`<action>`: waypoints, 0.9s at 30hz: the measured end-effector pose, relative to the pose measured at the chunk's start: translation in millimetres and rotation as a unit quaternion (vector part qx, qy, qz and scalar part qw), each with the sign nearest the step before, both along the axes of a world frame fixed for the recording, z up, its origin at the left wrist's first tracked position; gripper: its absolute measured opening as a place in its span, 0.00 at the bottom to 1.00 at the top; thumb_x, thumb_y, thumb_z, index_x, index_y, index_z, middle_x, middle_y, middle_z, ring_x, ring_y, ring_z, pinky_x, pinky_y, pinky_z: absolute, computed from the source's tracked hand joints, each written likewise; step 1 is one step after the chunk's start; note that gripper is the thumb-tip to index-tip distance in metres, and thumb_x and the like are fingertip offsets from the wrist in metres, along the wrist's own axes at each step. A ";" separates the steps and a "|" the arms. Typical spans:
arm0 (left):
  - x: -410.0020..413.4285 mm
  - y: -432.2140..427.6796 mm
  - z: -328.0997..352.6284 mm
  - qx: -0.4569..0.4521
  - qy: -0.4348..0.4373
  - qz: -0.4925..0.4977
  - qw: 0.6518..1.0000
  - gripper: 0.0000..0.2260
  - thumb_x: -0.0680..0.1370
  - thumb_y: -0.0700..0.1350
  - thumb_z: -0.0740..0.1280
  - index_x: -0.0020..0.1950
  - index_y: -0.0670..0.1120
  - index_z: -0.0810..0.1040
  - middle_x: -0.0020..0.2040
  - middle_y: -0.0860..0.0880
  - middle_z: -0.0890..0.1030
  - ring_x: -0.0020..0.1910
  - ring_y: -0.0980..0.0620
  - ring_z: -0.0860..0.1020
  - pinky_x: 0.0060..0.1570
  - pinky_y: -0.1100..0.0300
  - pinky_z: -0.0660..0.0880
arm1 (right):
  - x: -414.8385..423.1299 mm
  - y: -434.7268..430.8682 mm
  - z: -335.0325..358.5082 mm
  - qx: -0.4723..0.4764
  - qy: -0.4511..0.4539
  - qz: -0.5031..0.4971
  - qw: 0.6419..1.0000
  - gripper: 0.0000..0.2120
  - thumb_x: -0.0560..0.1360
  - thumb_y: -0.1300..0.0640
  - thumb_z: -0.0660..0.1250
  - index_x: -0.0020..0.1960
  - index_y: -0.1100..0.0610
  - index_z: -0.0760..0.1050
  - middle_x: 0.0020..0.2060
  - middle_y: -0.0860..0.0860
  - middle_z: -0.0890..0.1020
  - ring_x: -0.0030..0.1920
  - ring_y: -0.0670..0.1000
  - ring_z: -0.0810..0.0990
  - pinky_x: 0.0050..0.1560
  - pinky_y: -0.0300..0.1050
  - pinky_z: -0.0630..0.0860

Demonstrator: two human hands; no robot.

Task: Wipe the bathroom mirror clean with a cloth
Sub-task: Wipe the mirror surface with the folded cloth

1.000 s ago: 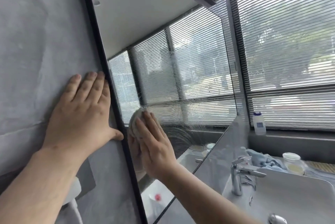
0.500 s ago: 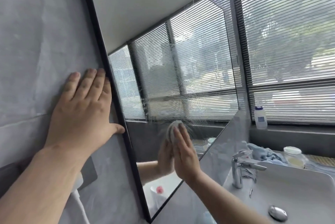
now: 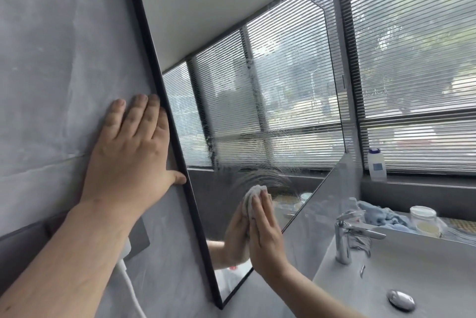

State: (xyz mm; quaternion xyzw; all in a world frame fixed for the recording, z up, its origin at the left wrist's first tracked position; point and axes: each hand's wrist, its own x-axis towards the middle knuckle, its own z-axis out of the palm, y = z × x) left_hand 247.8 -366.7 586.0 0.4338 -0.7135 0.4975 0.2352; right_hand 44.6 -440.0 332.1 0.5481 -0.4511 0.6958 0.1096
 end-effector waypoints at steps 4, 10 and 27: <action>1.6 -0.2 -0.8 -0.003 -0.004 -0.003 1.000 0.56 0.58 0.68 0.76 0.73 0.33 0.65 0.75 0.35 0.66 0.76 0.37 0.62 0.76 0.40 0.52 | 34.9 26.2 -6.8 -0.103 0.198 0.032 0.974 0.22 0.83 0.60 0.53 0.76 0.61 0.64 0.74 0.66 0.65 0.76 0.66 0.62 0.75 0.60 0.62; 2.0 -1.2 -1.2 -0.003 0.000 -0.013 1.000 0.55 0.58 0.67 0.77 0.72 0.32 0.66 0.75 0.35 0.66 0.76 0.37 0.62 0.76 0.40 0.52 | 5.4 20.7 -24.1 -0.071 0.282 0.031 0.956 0.23 0.80 0.60 0.58 0.76 0.61 0.65 0.74 0.65 0.65 0.76 0.64 0.63 0.75 0.59 0.63; 0.9 -2.1 -3.2 -0.009 0.014 -0.035 0.999 0.55 0.56 0.64 0.80 0.71 0.31 0.67 0.74 0.34 0.67 0.75 0.36 0.63 0.76 0.40 0.52 | -139.9 -95.8 -11.3 0.166 -0.429 0.038 0.887 0.12 0.79 0.54 0.53 0.42 0.52 0.71 0.41 0.55 0.77 0.44 0.57 0.76 0.50 0.57 0.75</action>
